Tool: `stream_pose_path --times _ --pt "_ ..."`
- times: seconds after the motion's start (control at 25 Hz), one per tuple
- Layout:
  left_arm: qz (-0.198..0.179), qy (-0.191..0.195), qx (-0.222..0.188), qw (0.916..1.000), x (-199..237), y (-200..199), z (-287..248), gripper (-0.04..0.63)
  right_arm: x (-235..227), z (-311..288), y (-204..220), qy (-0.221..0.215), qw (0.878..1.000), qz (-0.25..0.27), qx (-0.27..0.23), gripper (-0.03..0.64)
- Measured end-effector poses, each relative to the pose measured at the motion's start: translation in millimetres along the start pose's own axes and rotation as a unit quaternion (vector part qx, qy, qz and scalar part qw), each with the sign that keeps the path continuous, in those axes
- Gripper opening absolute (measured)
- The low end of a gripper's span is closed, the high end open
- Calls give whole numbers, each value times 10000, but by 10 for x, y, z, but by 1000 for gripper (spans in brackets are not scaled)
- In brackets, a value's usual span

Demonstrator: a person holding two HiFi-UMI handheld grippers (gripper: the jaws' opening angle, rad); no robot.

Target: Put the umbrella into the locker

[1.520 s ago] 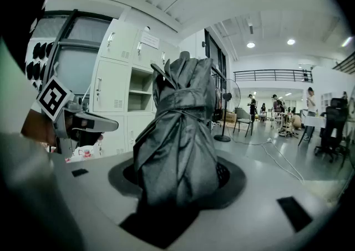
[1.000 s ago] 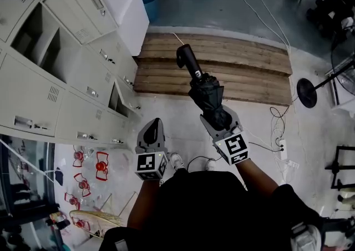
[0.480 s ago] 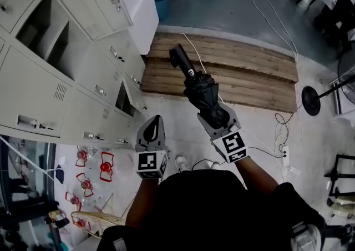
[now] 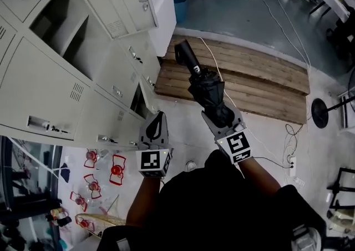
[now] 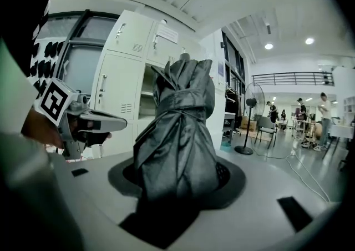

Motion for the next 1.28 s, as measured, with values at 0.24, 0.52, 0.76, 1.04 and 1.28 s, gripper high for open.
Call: stream_pose_path --times 0.24,0.52,0.76,1.04,1.28 --pt "36 -294 -60 9995 254 -54 -143 -5 -4 -463 -186 -307 9992 170 -184 232" --pt "198 -766 54 9969 397 -116 -359 -5 -174 -822 -378 -812 9960 177 -330 232" --pt "202 -1238 67 9921 349 -182 -485 -5 -385 -1032 -382 -1281 9909 260 -326 232" --pt "231 -1942 259 9803 350 -59 -468 -5 -535 -1268 -324 -1848 9825 210 -47 233" --pt "241 -2312 283 9722 502 -73 -446 -5 -487 -1563 -287 -2180 9755 281 131 233"
Point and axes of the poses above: the fingertips, and each gripper's own axes: z backward along the fingers, x to its left, y out of its underside, the point moved 5 cm from there along z, backward along the fingers, and after that the axes turned 4 degrees about -y, right-handed, at the moved point
